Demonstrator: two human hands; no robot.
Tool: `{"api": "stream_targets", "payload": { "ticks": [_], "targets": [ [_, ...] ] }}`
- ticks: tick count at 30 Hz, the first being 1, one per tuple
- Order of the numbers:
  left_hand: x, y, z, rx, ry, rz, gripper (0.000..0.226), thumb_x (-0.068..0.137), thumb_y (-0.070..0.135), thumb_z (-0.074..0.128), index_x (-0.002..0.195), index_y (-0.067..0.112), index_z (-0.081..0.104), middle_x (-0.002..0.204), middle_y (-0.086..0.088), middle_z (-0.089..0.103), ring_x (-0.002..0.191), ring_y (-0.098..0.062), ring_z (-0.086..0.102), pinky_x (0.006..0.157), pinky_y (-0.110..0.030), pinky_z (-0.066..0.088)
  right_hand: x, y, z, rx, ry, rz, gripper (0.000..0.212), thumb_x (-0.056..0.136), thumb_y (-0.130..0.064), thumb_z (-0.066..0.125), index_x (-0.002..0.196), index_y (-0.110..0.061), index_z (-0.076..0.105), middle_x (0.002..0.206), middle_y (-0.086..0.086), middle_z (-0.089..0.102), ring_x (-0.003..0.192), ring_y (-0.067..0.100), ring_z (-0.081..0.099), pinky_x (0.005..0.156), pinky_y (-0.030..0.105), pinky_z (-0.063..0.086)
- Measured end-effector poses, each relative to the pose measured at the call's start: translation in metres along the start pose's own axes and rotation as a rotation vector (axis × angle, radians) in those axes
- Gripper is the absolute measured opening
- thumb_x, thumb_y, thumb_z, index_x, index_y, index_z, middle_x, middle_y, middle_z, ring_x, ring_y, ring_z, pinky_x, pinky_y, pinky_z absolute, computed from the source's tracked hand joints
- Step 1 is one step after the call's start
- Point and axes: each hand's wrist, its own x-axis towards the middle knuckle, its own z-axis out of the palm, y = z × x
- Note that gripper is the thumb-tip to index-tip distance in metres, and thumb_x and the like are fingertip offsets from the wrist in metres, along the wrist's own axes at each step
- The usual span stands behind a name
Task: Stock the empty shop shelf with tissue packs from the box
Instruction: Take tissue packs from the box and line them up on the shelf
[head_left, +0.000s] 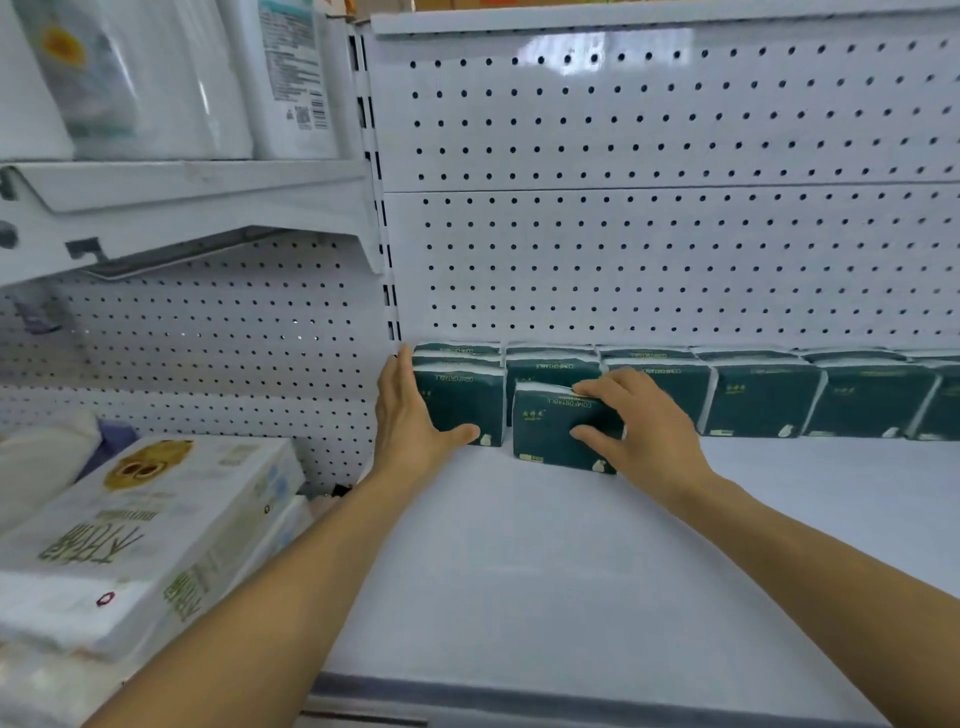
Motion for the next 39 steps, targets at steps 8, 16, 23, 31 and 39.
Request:
{"api": "stream_targets", "payload": {
  "ticks": [8,16,23,31,39],
  "targets": [
    [0.009,-0.002,0.013,-0.158,0.054,-0.055,0.118,0.067,0.017,0.089,0.152,0.029,0.007,0.151,0.0,0.023,0.134,-0.017,0.036,0.094,-0.026,0.034,0.026,0.014,0.025,-0.286,0.133,-0.163,0.043,0.073,-0.032,0.08,0.112,-0.019,0.068,0.124,0.003,0.06,0.117,0.021,0.046,0.099,0.039,0.026],
    [0.011,-0.004,0.017,-0.181,0.086,-0.068,0.109,0.07,0.016,0.087,0.15,0.025,0.015,0.15,-0.001,0.029,0.132,-0.019,0.039,0.098,-0.028,0.037,0.033,0.013,0.033,-0.34,0.123,-0.121,0.04,0.074,-0.032,0.078,0.11,-0.019,0.066,0.126,0.002,0.059,0.118,0.024,0.051,0.103,0.042,0.024],
    [0.013,-0.006,0.015,-0.092,0.093,-0.077,0.114,0.066,0.026,0.09,0.151,0.024,0.014,0.15,-0.001,0.029,0.134,-0.021,0.038,0.104,-0.033,0.04,0.028,0.004,0.031,-0.339,0.026,-0.022,0.043,0.081,-0.034,0.07,0.12,-0.019,0.062,0.134,0.004,0.054,0.125,0.026,0.049,0.106,0.046,0.028],
    [-0.03,0.022,-0.027,0.4,0.177,0.109,0.094,0.084,0.058,0.064,0.156,0.03,0.011,0.162,0.007,0.018,0.151,-0.016,0.006,0.122,-0.045,0.01,0.007,-0.061,-0.004,-0.292,-0.001,0.047,0.06,0.095,-0.051,0.043,0.147,-0.021,0.035,0.157,0.007,0.027,0.145,0.03,0.023,0.117,0.053,0.014],
    [-0.163,0.015,-0.089,0.524,0.319,0.436,0.067,0.088,0.058,0.051,0.145,0.023,0.044,0.136,-0.001,0.057,0.129,-0.02,0.043,0.11,-0.046,0.031,-0.087,-0.148,-0.039,-0.131,0.106,-0.156,0.051,0.096,-0.046,0.045,0.136,-0.016,0.052,0.138,0.006,0.053,0.124,0.025,0.051,0.106,0.051,0.035]
  ]
}}
